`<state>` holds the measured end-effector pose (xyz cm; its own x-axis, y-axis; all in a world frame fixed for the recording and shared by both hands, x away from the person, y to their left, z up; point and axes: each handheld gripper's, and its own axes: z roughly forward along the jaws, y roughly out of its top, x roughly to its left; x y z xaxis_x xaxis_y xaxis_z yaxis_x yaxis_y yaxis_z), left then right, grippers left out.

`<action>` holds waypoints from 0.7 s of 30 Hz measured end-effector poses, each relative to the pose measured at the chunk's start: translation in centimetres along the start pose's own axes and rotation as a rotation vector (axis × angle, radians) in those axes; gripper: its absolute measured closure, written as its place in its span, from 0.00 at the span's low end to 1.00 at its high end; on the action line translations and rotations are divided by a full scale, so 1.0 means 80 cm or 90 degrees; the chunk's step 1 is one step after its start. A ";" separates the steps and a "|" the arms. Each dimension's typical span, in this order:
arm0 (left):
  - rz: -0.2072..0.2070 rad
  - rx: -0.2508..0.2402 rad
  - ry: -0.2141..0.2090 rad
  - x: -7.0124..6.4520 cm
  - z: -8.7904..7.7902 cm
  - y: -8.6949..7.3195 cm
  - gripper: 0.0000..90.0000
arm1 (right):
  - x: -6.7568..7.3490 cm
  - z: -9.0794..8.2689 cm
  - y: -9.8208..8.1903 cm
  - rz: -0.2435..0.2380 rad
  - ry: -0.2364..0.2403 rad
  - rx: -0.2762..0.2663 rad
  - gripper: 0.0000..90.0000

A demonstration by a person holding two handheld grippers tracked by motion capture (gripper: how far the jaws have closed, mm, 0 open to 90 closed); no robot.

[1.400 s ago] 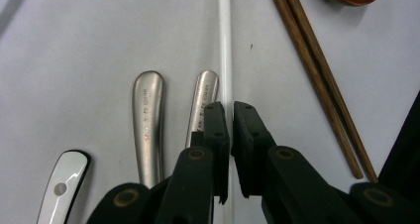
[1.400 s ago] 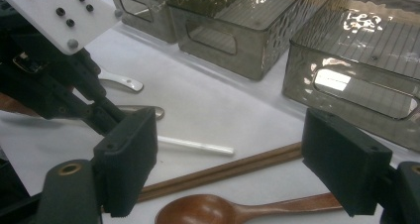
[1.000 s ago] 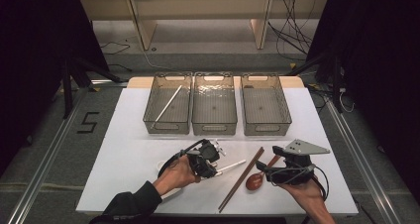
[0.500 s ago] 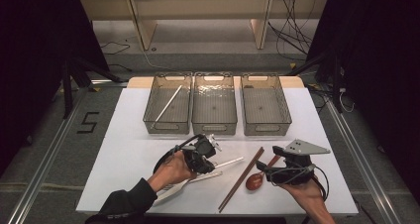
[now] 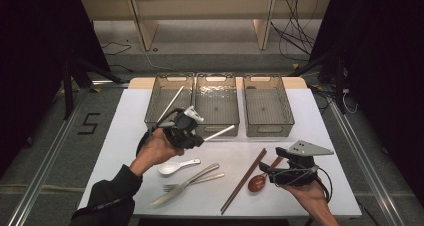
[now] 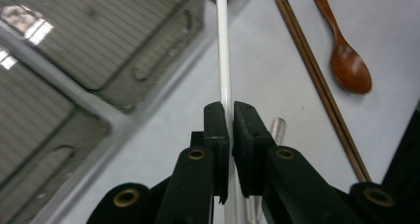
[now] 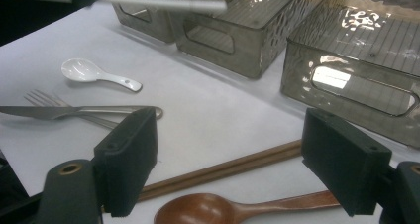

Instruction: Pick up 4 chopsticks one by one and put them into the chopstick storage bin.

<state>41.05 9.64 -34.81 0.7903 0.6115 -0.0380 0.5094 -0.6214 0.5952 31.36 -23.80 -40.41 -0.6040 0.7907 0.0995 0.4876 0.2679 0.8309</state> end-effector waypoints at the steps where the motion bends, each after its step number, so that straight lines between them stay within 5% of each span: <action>1: -0.006 -0.004 0.006 0.007 -0.002 0.002 0.94 | 0.000 0.000 0.000 0.000 0.000 0.001 0.26; 14: -0.116 -0.046 0.097 0.123 -0.020 0.014 0.94 | -0.001 0.000 0.000 0.004 0.002 0.000 0.26; 21: -0.169 -0.063 0.128 0.165 -0.010 0.013 0.94 | -0.002 0.000 0.000 0.003 0.002 0.001 0.26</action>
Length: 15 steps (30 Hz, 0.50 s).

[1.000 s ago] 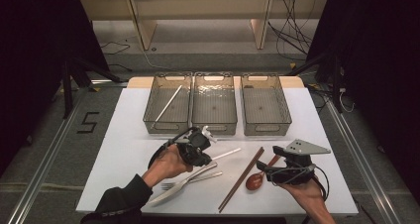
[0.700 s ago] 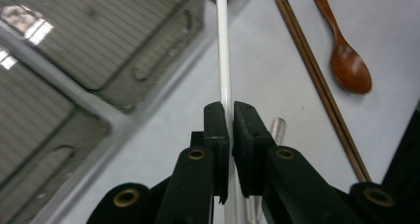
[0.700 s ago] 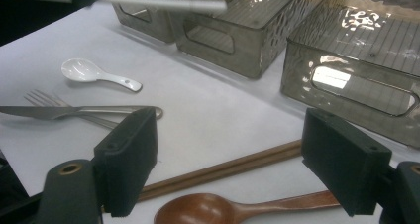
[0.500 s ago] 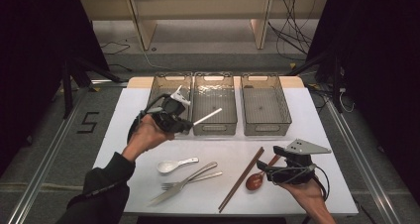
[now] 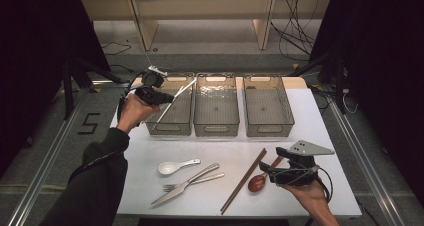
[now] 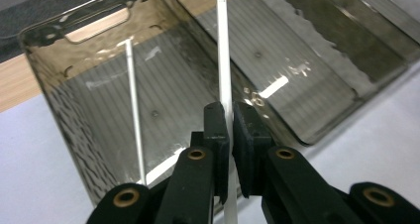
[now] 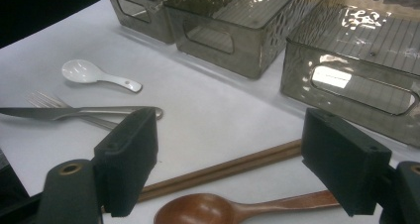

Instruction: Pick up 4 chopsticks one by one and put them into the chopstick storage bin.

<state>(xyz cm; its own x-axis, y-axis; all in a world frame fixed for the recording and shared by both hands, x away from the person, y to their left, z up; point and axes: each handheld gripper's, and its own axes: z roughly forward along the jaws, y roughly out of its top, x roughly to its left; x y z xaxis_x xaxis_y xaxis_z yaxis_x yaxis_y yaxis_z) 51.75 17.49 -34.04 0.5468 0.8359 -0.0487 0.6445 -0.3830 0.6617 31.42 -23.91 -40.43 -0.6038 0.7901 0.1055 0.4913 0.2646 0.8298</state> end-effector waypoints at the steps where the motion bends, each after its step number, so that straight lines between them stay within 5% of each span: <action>1: -0.007 -0.003 0.004 0.003 0.003 0.001 0.94 | 0.000 0.000 0.000 -0.001 0.001 -0.001 0.26; 15: -0.043 0.014 0.032 0.031 0.041 0.014 0.94 | 0.000 -0.001 0.000 0.000 0.005 -0.002 0.26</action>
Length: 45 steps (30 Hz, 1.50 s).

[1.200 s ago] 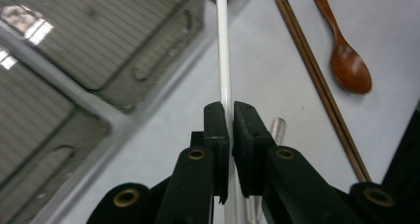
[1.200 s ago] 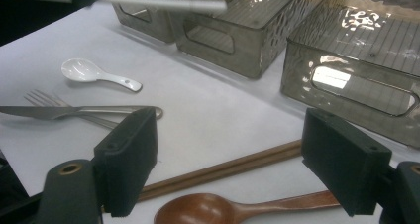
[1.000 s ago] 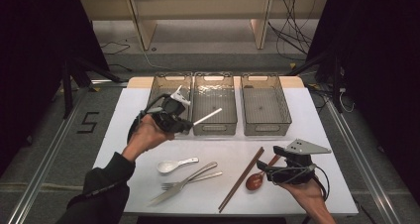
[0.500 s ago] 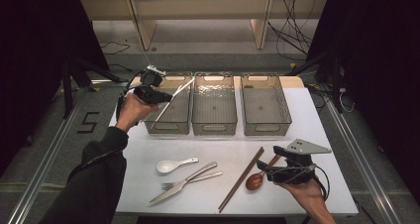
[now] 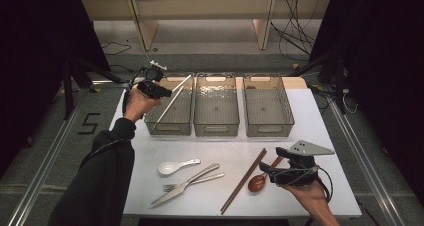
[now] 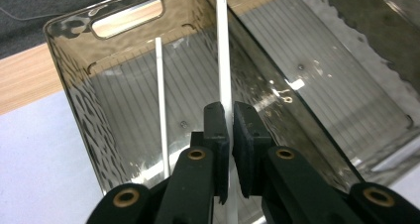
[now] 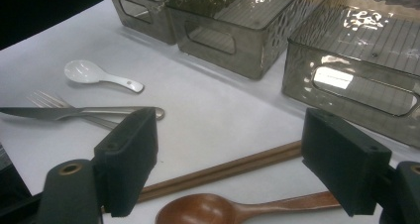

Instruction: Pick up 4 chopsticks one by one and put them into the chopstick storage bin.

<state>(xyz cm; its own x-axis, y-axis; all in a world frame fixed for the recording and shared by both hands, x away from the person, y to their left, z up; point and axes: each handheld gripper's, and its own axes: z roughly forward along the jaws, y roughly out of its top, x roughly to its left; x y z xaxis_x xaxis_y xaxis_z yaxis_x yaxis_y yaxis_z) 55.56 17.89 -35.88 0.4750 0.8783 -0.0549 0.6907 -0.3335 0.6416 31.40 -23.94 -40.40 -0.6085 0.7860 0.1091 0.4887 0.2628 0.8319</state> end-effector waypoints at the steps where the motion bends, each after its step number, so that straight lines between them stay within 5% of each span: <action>1: 0.002 0.003 0.002 0.001 0.002 0.001 0.94 | 0.000 0.000 0.000 0.000 0.000 0.000 0.26; 30: -0.016 0.033 0.009 0.010 0.060 -0.006 0.93 | 0.000 0.000 0.000 0.000 0.004 0.001 0.26; 36: -0.032 -0.003 0.002 0.009 0.058 -0.006 0.80 | 0.000 0.000 0.000 0.001 0.004 0.001 0.26; 45: -0.022 -0.021 -0.059 -0.013 0.029 0.000 0.61 | 0.000 0.000 0.000 0.000 0.002 0.000 0.26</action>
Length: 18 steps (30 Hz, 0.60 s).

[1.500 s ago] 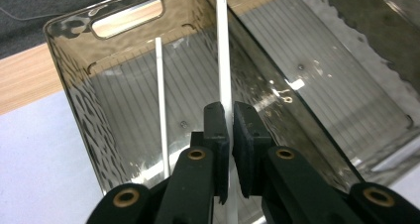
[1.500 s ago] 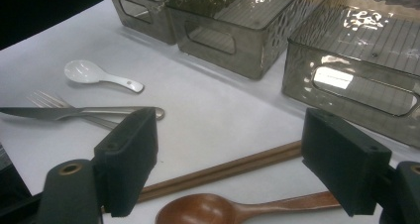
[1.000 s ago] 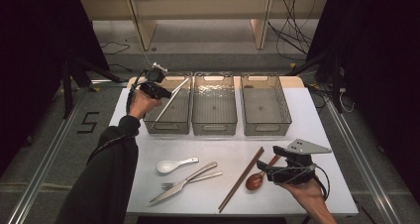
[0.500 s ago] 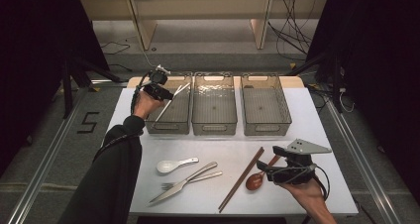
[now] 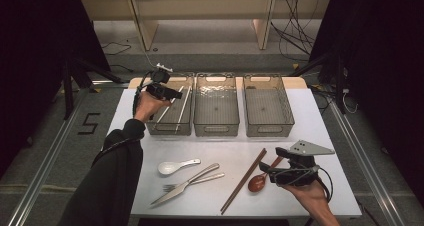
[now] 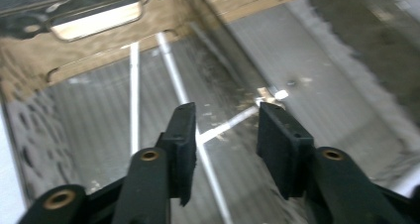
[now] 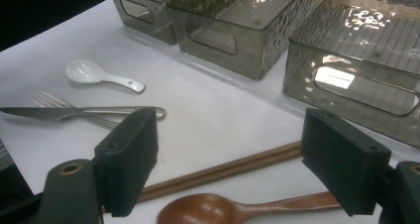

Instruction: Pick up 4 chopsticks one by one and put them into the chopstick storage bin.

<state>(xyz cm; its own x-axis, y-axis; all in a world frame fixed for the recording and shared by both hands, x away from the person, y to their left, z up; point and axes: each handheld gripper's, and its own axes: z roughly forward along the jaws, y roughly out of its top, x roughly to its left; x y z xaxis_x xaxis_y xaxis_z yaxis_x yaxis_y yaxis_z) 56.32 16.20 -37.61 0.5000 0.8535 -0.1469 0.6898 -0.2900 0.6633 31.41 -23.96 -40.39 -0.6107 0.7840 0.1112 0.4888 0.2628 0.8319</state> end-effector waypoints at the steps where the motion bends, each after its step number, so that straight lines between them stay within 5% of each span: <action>1: -0.003 -0.002 -0.006 -0.004 -0.004 0.000 0.58 | 0.000 0.000 0.000 0.000 -0.001 0.000 0.26; 11: -0.011 -0.031 -0.084 -0.048 -0.042 -0.018 0.40 | 0.000 0.000 0.000 0.002 -0.004 0.002 0.26; 18: 0.008 -0.018 -0.115 -0.087 -0.052 -0.044 0.33 | -0.001 0.000 0.000 0.004 -0.009 0.003 0.26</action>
<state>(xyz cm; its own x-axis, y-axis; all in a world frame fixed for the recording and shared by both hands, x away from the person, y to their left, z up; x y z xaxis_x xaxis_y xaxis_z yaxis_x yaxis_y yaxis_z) 48.23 13.12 -35.86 0.5965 0.7571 -0.2663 0.6689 -0.2857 0.6862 31.44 -24.01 -40.38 -0.5991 0.7932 0.1089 0.4958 0.2608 0.8284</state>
